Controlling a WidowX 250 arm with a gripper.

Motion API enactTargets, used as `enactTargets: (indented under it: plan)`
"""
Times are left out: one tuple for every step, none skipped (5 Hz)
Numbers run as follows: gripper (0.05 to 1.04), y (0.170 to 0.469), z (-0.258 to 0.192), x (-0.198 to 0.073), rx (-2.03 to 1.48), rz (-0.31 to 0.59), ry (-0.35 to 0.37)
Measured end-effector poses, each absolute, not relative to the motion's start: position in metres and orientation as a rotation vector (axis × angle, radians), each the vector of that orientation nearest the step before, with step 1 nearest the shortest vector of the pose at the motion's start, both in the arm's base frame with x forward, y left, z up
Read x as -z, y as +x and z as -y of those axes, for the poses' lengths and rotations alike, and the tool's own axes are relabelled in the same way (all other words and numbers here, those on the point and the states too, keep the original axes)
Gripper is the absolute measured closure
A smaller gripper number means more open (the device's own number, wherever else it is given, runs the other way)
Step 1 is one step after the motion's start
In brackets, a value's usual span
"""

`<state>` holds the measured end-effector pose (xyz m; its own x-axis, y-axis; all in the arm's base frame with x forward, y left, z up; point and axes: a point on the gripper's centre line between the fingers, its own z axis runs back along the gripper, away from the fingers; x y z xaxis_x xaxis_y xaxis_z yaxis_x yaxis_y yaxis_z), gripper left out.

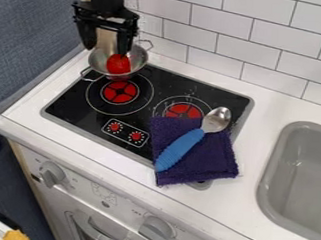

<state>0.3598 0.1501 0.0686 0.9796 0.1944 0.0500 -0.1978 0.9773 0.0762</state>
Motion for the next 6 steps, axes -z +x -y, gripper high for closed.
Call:
enactTargets:
  plan:
    - [0.083, 0.371, -0.154, -0.053, -0.212, 0.013, 0.076]
    - [0.083, 0.379, -0.155, -0.033, -0.210, -0.037, 0.082]
    - [0.117, 0.387, -0.151, -0.025, -0.196, -0.054, 0.098]
    - [0.271, 0.388, -0.150, -0.022, -0.198, -0.062, 0.093]
    - [0.283, 0.387, -0.148, -0.025, -0.202, -0.040, 0.091]
    - [0.284, 0.391, -0.146, -0.059, -0.202, 0.048, 0.099]
